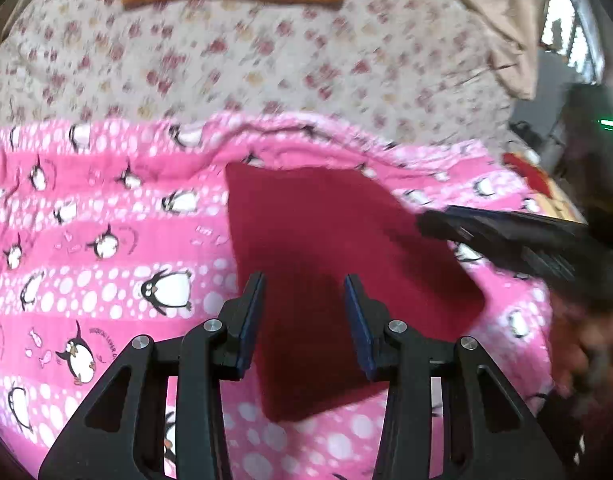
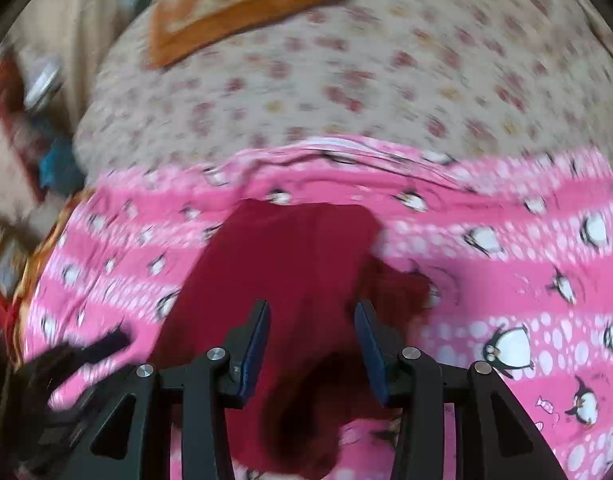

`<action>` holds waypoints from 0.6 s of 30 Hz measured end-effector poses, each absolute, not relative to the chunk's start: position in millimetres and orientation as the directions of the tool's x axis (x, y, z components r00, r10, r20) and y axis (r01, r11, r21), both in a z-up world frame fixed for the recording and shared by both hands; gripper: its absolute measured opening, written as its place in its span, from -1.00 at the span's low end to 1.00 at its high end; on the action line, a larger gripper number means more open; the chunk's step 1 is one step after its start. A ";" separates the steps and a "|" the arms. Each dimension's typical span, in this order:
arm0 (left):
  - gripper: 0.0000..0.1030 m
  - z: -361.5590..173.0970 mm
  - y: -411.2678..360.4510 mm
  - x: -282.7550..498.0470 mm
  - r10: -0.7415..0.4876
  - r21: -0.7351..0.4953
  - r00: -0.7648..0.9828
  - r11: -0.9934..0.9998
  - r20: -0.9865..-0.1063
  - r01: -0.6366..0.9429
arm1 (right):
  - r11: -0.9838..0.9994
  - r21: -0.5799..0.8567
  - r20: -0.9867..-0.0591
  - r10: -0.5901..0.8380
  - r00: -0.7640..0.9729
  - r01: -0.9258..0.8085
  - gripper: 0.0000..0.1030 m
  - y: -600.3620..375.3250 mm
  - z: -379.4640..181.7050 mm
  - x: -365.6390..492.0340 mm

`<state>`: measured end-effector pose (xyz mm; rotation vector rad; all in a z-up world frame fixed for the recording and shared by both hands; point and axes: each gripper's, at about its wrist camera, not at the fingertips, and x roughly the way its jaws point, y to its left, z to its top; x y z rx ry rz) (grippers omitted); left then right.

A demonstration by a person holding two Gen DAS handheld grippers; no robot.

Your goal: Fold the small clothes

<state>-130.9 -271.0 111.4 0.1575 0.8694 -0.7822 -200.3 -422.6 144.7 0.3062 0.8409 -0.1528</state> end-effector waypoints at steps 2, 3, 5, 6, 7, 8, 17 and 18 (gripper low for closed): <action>-0.23 95.8 -275.7 -125.2 -0.523 -0.175 0.374 0.729 -0.766 0.661 | 0.967 0.163 -0.762 -0.002 0.647 0.196 -0.19 -403.0 143.4 -199.1; -0.23 90.2 -277.4 -126.5 -0.510 -0.161 0.379 0.734 -0.772 0.659 | 0.973 0.142 -0.776 -0.005 0.631 0.182 -0.19 -395.8 137.8 -199.5; -0.15 82.6 -277.6 -133.0 -0.497 -0.121 0.412 0.737 -0.763 0.665 | 0.976 0.086 -0.817 -0.046 0.575 0.199 -0.24 -390.3 115.7 -203.4; -0.13 80.3 -277.3 -135.7 -0.496 -0.110 0.419 0.735 -0.760 0.669 | 0.975 0.083 -0.832 -0.046 0.553 0.206 -0.29 -391.6 104.9 -204.7; -0.12 77.9 -278.6 -137.7 -0.489 -0.093 0.428 0.734 -0.760 0.673 | 0.971 0.099 -0.843 -0.034 0.536 0.217 -0.29 -394.5 91.5 -207.6; -0.12 76.0 -278.8 -139.9 -0.482 -0.076 0.439 0.734 -0.759 0.674 | 0.968 0.113 -0.843 -0.027 0.538 0.225 -0.29 -395.7 85.6 -210.8; -0.12 77.1 -277.3 -136.3 -0.478 -0.092 0.440 0.750 -0.760 0.655 | 0.957 0.132 -0.793 -0.054 0.607 0.257 -0.29 -392.6 118.6 -232.4; -0.12 77.1 -277.5 -137.1 -0.476 -0.088 0.442 0.750 -0.760 0.656 | 0.956 0.131 -0.785 -0.060 0.616 0.261 -0.27 -392.6 122.0 -232.3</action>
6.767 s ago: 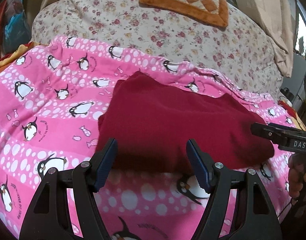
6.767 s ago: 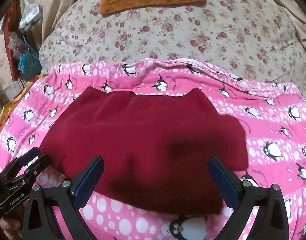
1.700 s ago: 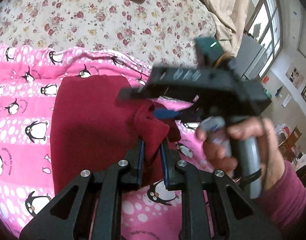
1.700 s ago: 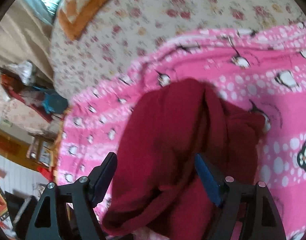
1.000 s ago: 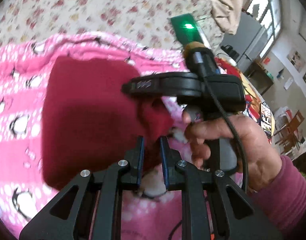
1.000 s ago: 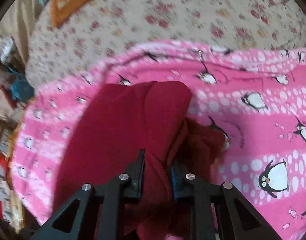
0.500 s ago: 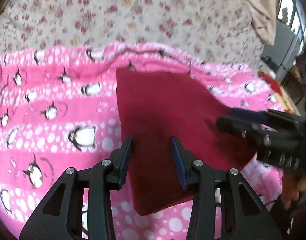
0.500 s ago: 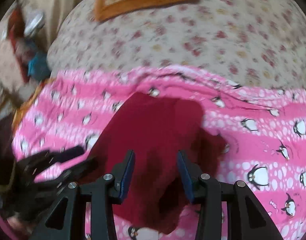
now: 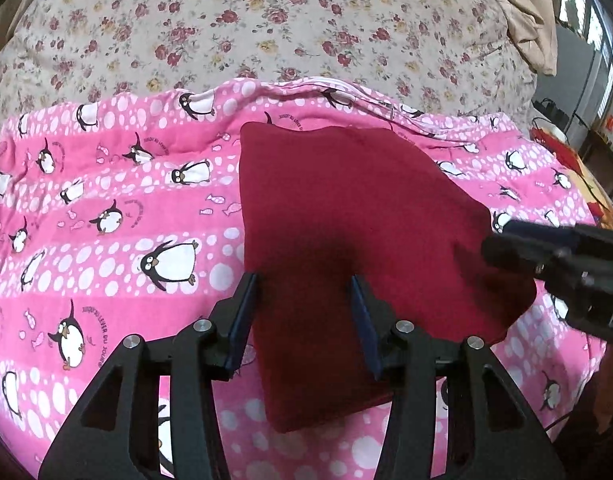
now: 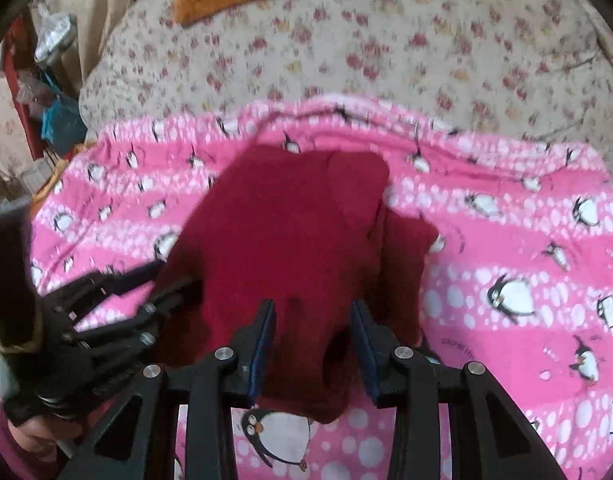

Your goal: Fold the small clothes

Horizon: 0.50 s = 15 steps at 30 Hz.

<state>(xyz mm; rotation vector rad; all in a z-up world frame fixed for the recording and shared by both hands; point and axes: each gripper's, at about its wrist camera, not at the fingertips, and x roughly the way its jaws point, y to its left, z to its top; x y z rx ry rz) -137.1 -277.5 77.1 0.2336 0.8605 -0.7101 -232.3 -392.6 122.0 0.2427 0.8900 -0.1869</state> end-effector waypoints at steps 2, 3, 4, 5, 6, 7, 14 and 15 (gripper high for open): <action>-0.12 77.2 -277.9 -138.7 -0.472 -0.082 0.444 0.750 -0.761 0.657 | 0.953 0.126 -0.782 -0.076 0.619 0.275 -0.20 -391.2 124.7 -227.9; -0.12 77.2 -277.8 -139.0 -0.471 -0.082 0.444 0.750 -0.762 0.656 | 0.952 0.122 -0.784 -0.081 0.615 0.282 -0.19 -391.0 123.6 -226.1; -0.12 77.1 -277.3 -138.6 -0.471 -0.083 0.443 0.750 -0.763 0.656 | 0.950 0.118 -0.790 -0.087 0.607 0.290 -0.19 -391.8 120.9 -223.4; -0.12 77.2 -277.2 -138.5 -0.471 -0.083 0.442 0.751 -0.764 0.655 | 0.946 0.115 -0.796 -0.094 0.598 0.302 -0.19 -393.0 117.5 -220.6; -0.12 77.3 -277.1 -138.4 -0.470 -0.084 0.441 0.751 -0.765 0.655 | 0.940 0.116 -0.799 -0.104 0.592 0.321 -0.19 -395.4 112.5 -217.7; -0.12 77.4 -277.2 -137.8 -0.470 -0.085 0.440 0.751 -0.766 0.655 | 0.936 0.115 -0.801 -0.111 0.588 0.333 -0.19 -398.3 109.5 -216.3; -0.06 76.0 -279.0 -139.3 -0.463 -0.068 0.440 0.744 -0.769 0.665 | 0.918 0.131 -0.835 -0.103 0.541 0.376 -0.19 -411.2 80.5 -220.4; -0.06 76.5 -278.5 -138.2 -0.465 -0.075 0.435 0.744 -0.771 0.663 | 0.919 0.129 -0.835 -0.102 0.540 0.372 -0.19 -410.7 82.5 -222.0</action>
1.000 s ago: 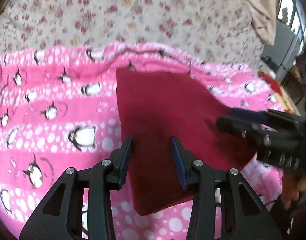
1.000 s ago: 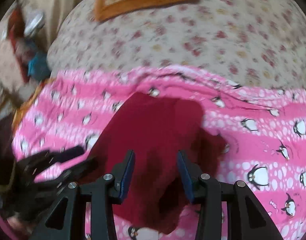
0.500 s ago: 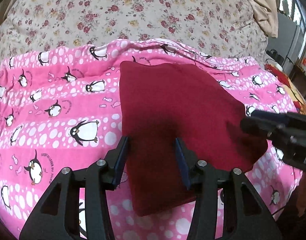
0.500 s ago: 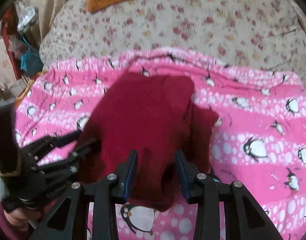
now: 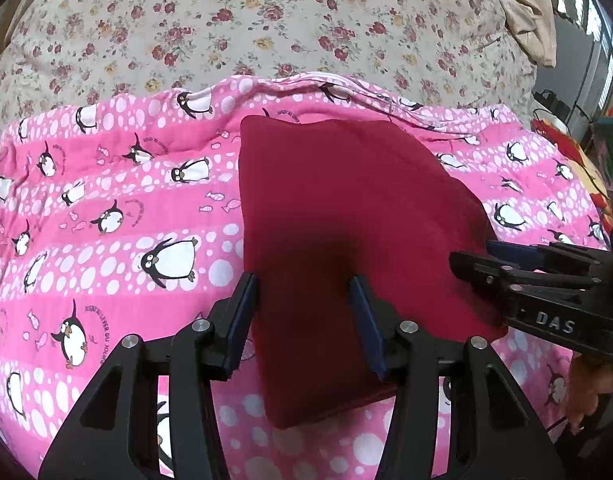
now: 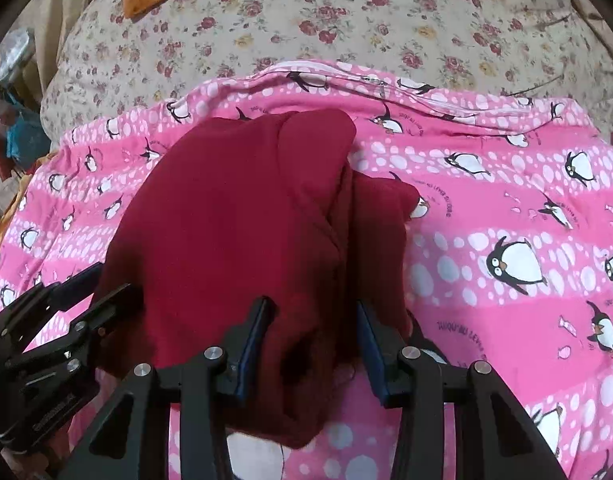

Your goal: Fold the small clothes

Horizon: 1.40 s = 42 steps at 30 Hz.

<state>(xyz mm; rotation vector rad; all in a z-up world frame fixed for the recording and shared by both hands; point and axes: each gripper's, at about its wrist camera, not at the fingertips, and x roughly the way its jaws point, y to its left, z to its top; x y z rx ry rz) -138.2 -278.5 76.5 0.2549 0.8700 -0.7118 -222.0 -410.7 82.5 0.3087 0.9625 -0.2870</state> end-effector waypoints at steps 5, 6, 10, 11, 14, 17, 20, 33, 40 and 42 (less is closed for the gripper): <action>0.04 81.3 -273.1 -126.1 -0.502 -0.159 0.376 0.738 -0.779 0.656 | 0.906 0.193 -0.810 -0.070 0.582 0.378 0.05 -419.0 93.6 -229.7; 0.09 82.6 -271.0 -121.1 -0.525 -0.198 0.349 0.729 -0.777 0.655 | 0.897 0.211 -0.798 -0.070 0.599 0.387 0.23 -423.1 96.2 -231.7; 0.37 83.7 -264.1 -102.6 -0.604 -0.336 0.275 0.703 -0.748 0.627 | 0.867 0.262 -0.749 -0.094 0.656 0.424 0.69 -445.0 103.4 -236.4; 0.43 82.2 -262.8 -97.5 -0.619 -0.366 0.261 0.699 -0.741 0.615 | 0.860 0.281 -0.744 -0.085 0.663 0.425 0.72 -451.1 102.6 -236.0; 0.45 72.5 -264.1 -82.5 -0.644 -0.436 0.214 0.689 -0.735 0.580 | 0.832 0.338 -0.757 -0.037 0.653 0.440 0.79 -473.6 90.0 -230.1; 0.54 58.6 -274.7 -73.1 -0.650 -0.470 0.148 0.669 -0.745 0.575 | 0.804 0.435 -0.746 0.070 0.662 0.405 0.85 -487.9 72.5 -218.9; 0.60 49.0 -283.6 -69.8 -0.662 -0.497 0.103 0.647 -0.743 0.578 | 0.800 0.477 -0.726 0.125 0.676 0.364 0.87 -488.7 65.0 -205.7; 0.15 72.1 -270.8 -82.3 -0.683 -0.496 0.100 0.616 -0.723 0.612 | 0.835 0.465 -0.733 0.175 0.658 0.295 -0.12 -453.1 80.6 -175.9; 0.15 107.8 -206.7 -131.6 -0.695 -0.498 0.111 0.607 -0.710 0.619 | 0.815 0.530 -0.701 0.266 0.661 0.234 -0.14 -410.6 108.7 -214.7; 0.15 99.6 -193.9 -145.7 -0.678 -0.483 0.115 0.621 -0.726 0.617 | 0.814 0.539 -0.701 0.290 0.651 0.218 -0.14 -394.4 104.0 -226.7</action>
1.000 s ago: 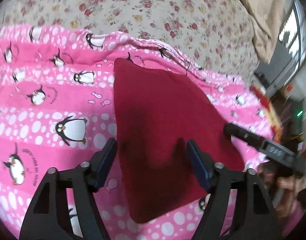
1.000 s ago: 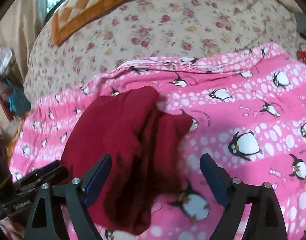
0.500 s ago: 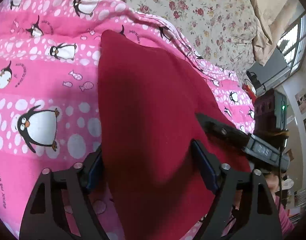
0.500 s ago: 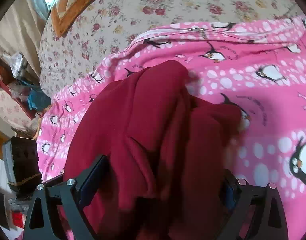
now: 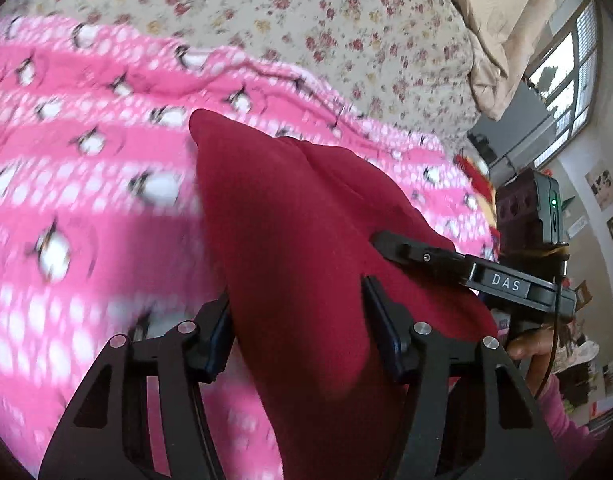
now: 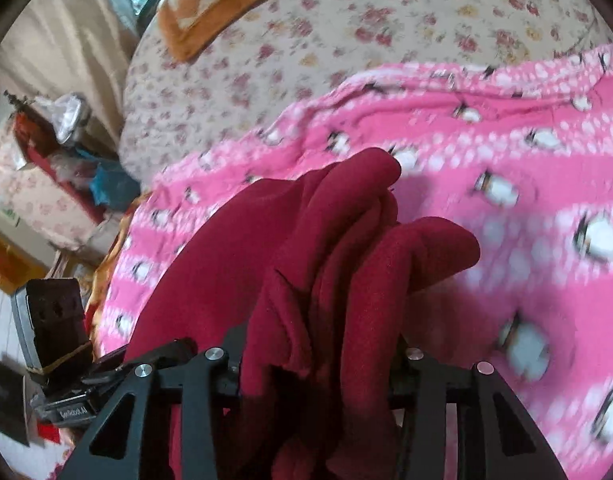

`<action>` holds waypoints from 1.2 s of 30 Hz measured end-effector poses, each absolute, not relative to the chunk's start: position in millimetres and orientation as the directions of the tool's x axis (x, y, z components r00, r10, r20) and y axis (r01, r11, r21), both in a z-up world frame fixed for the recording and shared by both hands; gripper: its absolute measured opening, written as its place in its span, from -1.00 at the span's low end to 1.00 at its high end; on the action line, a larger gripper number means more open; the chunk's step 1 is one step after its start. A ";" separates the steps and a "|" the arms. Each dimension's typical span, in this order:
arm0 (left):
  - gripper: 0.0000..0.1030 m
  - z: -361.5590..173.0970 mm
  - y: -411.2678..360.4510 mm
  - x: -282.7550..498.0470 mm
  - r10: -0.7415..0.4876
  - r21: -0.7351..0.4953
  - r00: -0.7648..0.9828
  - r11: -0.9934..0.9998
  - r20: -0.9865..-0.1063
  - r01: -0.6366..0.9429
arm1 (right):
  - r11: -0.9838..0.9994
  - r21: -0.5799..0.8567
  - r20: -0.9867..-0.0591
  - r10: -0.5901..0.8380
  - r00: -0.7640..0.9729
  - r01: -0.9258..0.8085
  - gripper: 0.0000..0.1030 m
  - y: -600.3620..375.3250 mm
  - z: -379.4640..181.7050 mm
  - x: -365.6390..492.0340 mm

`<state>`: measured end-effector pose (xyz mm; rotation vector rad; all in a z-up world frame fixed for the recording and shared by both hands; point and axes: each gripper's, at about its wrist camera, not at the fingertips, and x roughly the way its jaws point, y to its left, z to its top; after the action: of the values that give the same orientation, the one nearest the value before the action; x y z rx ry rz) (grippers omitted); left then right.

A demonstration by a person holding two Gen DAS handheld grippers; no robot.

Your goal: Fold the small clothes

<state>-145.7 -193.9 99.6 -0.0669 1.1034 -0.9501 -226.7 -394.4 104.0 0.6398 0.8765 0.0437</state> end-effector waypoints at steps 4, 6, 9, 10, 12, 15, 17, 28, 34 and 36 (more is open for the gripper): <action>0.20 63.7 -192.9 -169.3 -0.568 -0.377 0.138 0.689 -0.812 0.619 | 0.860 0.448 -0.778 0.239 0.581 0.246 0.04 -370.3 75.6 -240.0; 0.24 69.7 -191.4 -178.1 -0.565 -0.338 0.188 0.692 -0.803 0.638 | 0.875 0.407 -0.803 0.205 0.559 0.262 0.22 -370.4 69.2 -244.1; 0.24 84.9 -190.6 -183.7 -0.540 -0.267 0.262 0.712 -0.800 0.650 | 0.882 0.378 -0.793 0.152 0.590 0.280 0.22 -376.0 91.2 -260.5; 0.24 90.7 -189.4 -184.7 -0.534 -0.249 0.292 0.723 -0.793 0.644 | 0.893 0.354 -0.787 0.123 0.605 0.280 0.22 -375.4 101.0 -264.4; 0.25 98.1 -188.3 -184.4 -0.522 -0.209 0.355 0.743 -0.776 0.636 | 0.915 0.306 -0.764 0.071 0.641 0.263 0.22 -371.4 123.0 -273.1; 0.25 106.1 -187.2 -183.2 -0.487 -0.156 0.430 0.779 -0.760 0.608 | 0.936 0.295 -0.719 0.084 0.690 0.194 0.22 -355.2 144.4 -280.1; 0.25 105.9 -187.0 -180.2 -0.475 -0.164 0.425 0.793 -0.770 0.587 | 0.945 0.288 -0.705 0.103 0.702 0.152 0.16 -343.0 148.6 -278.2; 0.25 101.6 -181.7 -192.2 -0.399 -0.081 0.495 0.834 -0.772 0.545 | 0.953 0.232 -0.810 0.077 0.582 0.197 0.07 -343.6 83.7 -258.6; 0.25 112.3 -180.9 -203.6 -0.396 -0.055 0.543 0.841 -0.741 0.538 | 0.961 0.185 -0.774 0.013 0.633 0.207 0.06 -330.7 113.7 -277.6; 0.25 116.2 -178.5 -206.8 -0.396 -0.054 0.554 0.845 -0.733 0.532 | 0.961 0.165 -0.760 -0.018 0.649 0.220 0.09 -324.4 123.4 -283.9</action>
<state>-206.8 -178.5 116.2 0.1818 0.8163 -0.5518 -283.9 -324.4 123.4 0.2528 0.8556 -0.1366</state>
